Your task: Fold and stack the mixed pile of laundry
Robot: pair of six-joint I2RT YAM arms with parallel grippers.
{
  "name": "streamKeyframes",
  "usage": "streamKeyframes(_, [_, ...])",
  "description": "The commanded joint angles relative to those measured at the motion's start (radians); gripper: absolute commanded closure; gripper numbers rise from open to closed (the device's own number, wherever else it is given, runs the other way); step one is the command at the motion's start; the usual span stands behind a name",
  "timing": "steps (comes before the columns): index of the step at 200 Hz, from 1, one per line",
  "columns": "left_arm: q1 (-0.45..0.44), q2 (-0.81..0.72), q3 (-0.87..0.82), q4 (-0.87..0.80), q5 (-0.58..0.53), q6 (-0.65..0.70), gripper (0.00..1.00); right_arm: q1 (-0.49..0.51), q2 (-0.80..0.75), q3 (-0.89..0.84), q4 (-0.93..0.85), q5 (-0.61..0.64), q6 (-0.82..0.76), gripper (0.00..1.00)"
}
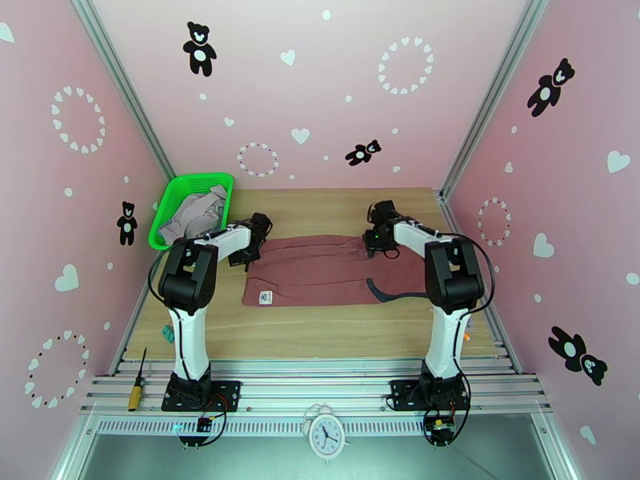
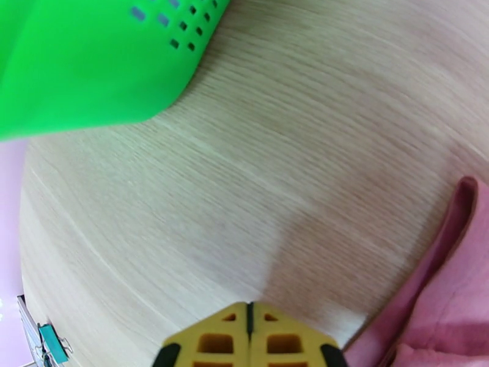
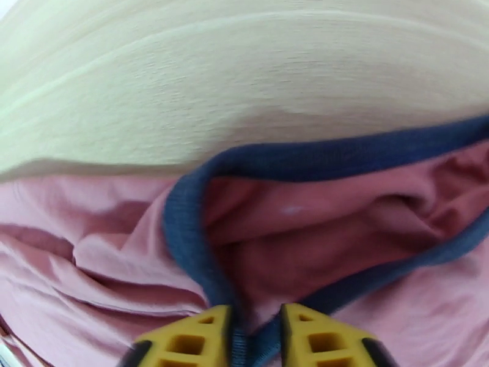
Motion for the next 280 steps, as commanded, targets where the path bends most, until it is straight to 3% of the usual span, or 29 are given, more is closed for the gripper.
streamKeyframes(1, [0.007, -0.152, -0.01, -0.013, -0.032, 0.009, 1.0, -0.001, -0.162, 0.029, -0.063, -0.041, -0.018, 0.56])
streamKeyframes(27, [0.006, -0.315, -0.043, -0.034, -0.028, 0.03, 1.0, -0.028, -0.225, 0.018, -0.154, 0.036, -0.028, 0.54])
streamKeyframes(51, [0.002, -0.511, -0.11, -0.019, -0.008, 0.061, 0.8, -0.094, -0.184, 0.006, -0.197, 0.038, -0.028, 0.63])
streamKeyframes(66, [0.0, -0.634, -0.152, -0.011, 0.008, 0.086, 0.63, -0.14, -0.122, 0.024, -0.223, -0.01, -0.029, 0.72])
streamKeyframes(88, [-0.001, -0.792, -0.198, -0.016, 0.034, 0.118, 0.41, -0.177, -0.037, 0.054, -0.241, -0.012, -0.027, 0.76])
streamKeyframes(100, [0.0, -0.86, -0.221, -0.015, 0.055, 0.134, 0.06, -0.187, 0.011, 0.076, -0.247, -0.014, -0.021, 0.77])
streamKeyframes(103, [0.0, -0.876, -0.227, -0.013, 0.064, 0.138, 0.02, -0.189, 0.023, 0.084, -0.25, -0.014, -0.019, 0.77])
streamKeyframes(159, [0.003, -1.029, -0.34, -0.025, 0.179, 0.137, 0.02, -0.195, 0.258, 0.323, -0.324, -0.033, -0.001, 0.78])
streamKeyframes(209, [0.003, -1.078, -0.413, -0.094, 0.245, 0.08, 0.02, -0.21, 0.529, 0.75, -0.469, -0.051, -0.01, 0.78])
streamKeyframes(246, [-0.003, -1.069, -0.469, -0.087, 0.323, 0.052, 0.05, -0.234, 0.759, 1.191, -0.569, -0.142, -0.023, 0.55])
streamKeyframes(258, [-0.006, -1.032, -0.47, -0.071, 0.36, 0.05, 0.08, -0.244, 0.759, 1.215, -0.527, -0.186, -0.03, 0.49])
streamKeyframes(280, [-0.011, -0.913, -0.442, -0.036, 0.436, 0.046, 0.13, -0.249, 0.686, 1.192, -0.521, -0.242, -0.082, 0.48])
